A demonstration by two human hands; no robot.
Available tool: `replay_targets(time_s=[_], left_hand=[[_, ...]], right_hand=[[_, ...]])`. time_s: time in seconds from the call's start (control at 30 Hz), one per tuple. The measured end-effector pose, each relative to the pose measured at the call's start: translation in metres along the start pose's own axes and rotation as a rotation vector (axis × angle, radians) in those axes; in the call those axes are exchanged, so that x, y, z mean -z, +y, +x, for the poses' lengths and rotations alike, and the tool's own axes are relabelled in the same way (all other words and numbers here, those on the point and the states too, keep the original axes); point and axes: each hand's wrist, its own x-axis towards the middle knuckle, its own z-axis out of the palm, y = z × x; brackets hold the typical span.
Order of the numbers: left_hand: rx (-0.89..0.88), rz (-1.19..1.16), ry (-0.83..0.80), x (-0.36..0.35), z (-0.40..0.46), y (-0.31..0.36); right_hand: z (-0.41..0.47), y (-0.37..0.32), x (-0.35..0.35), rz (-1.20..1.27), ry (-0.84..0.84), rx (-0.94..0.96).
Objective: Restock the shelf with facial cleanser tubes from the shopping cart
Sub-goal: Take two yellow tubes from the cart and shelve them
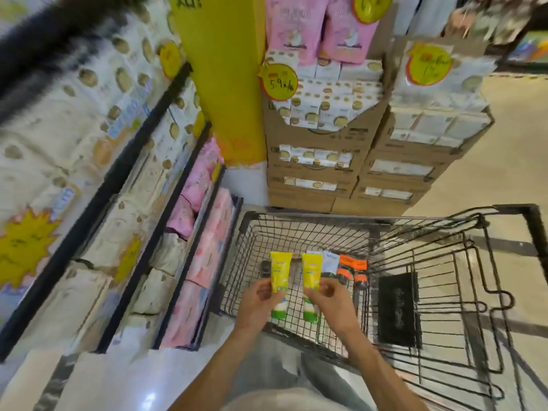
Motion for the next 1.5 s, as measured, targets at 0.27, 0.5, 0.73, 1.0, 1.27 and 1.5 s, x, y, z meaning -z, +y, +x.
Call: replay_targets(time_s=[0.27,0.5,0.73,1.0,1.27,1.5], left_hand=[[-0.028,-0.205,0.400,-0.017,-0.088,-0.017],[-0.017,-0.396,0.799,-0.002,-0.190,-0.053],[0.004,-0.617,1.166,0.017,-0.317,-0.120],[-0.011,-0.731,1.489,0.018,-0.494,-0.224],[0.024,-0.833,1.781,0.008,-0.675,-0.330],[0.050,-0.887,2.047,0.003,-0.803,-0.390]], right_hand=[[-0.025,-0.023,0.005,-0.090,-0.328,0.168],[-0.084,-0.019,-0.051,-0.185,-0.660,0.232],[-0.190,0.004,-0.130,-0.297,-0.975,0.348],[-0.377,0.065,-0.191,-0.421,-1.270,0.431],[-0.587,0.142,-0.225,-0.523,-1.541,0.522],[-0.741,0.191,-0.255,-0.588,-1.812,0.600]])
